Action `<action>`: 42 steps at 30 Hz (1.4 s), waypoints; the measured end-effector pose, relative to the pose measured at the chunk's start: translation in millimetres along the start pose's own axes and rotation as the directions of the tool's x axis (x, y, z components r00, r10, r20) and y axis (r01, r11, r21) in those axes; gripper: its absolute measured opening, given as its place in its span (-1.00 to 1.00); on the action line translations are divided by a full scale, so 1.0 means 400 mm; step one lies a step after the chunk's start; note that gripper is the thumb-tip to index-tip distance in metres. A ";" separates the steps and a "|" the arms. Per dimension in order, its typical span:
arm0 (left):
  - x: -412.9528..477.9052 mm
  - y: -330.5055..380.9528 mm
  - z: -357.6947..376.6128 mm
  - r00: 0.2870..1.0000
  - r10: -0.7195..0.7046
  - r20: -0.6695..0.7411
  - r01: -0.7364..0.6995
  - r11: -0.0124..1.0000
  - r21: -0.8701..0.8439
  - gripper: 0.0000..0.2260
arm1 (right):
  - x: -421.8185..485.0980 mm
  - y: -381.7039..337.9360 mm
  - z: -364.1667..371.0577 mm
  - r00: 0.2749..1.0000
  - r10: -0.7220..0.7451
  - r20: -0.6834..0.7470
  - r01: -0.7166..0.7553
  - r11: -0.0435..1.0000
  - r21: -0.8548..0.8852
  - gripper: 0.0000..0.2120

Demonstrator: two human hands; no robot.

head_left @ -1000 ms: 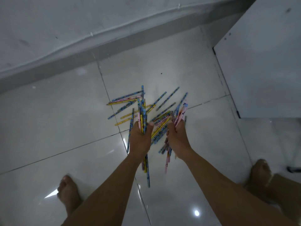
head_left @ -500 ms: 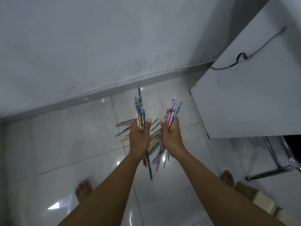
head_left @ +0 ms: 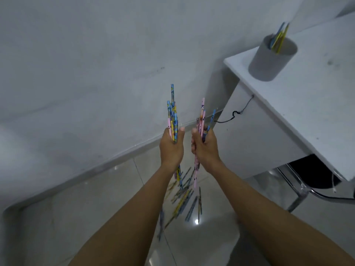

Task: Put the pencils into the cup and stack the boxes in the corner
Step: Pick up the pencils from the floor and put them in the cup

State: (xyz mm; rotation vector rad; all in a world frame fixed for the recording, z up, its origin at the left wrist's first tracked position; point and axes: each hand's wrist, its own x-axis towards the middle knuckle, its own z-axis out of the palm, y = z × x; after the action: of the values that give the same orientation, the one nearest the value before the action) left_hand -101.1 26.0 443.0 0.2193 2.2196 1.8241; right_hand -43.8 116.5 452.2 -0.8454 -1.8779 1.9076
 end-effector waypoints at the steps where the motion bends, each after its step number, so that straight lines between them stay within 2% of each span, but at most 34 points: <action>1: 0.013 0.024 0.000 1.000 0.007 0.007 -0.007 1.000 -0.009 -0.73 | 0.010 -0.029 0.002 1.000 -0.018 -0.023 0.018 1.000 0.002 -0.82; 5: 0.063 0.131 0.004 0.999 0.037 0.000 -0.037 0.999 -0.014 -0.71 | 0.059 -0.149 -0.012 0.991 -0.093 -0.093 0.092 0.996 -0.007 -0.80; 9: 0.134 0.221 0.053 0.994 0.113 0.004 -0.113 0.993 -0.037 -0.71 | 0.123 -0.255 -0.060 0.967 -0.188 -0.171 0.188 0.982 -0.020 -0.69; 15: 0.236 0.375 0.257 0.981 0.185 0.062 -0.177 0.977 -0.114 -0.72 | 0.267 -0.381 -0.216 0.915 -0.294 -0.277 0.303 0.953 -0.011 -0.65; 20: 0.326 0.535 0.477 0.938 0.339 0.067 -0.328 0.935 -0.136 -0.76 | 0.441 -0.483 -0.364 0.894 -0.340 -0.290 0.369 0.928 0.050 -0.72; 23: 0.387 0.609 0.600 0.938 0.346 0.030 -0.340 0.931 -0.131 -0.74 | 0.533 -0.531 -0.446 0.895 -0.336 -0.293 0.364 0.930 0.046 -0.72; 26: 0.462 0.687 0.735 0.951 0.304 -0.057 -0.309 0.943 -0.123 -0.73 | 0.659 -0.583 -0.553 0.909 -0.331 -0.253 0.330 0.943 -0.048 -0.69; 31: 0.533 0.720 0.861 0.951 0.291 -0.108 -0.303 0.944 -0.129 -0.69 | 0.779 -0.619 -0.654 0.924 -0.276 -0.264 0.299 0.953 0.052 -0.74; 34: 0.560 0.739 0.929 0.945 0.295 -0.140 -0.312 0.943 -0.119 -0.67 | 0.827 -0.622 -0.695 0.913 -0.277 -0.299 0.303 0.952 0.042 -0.74; 42: 0.555 0.683 1.022 0.957 0.271 -0.102 -0.279 0.958 -0.073 -0.75 | 0.876 -0.550 -0.718 0.915 -0.293 -0.276 0.279 0.956 -0.088 -0.66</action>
State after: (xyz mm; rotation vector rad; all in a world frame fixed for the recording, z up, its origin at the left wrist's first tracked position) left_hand -206.3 526.4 614.4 0.4581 2.2577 2.1075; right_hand -172.7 573.5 619.1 -0.7643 -1.7626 1.4845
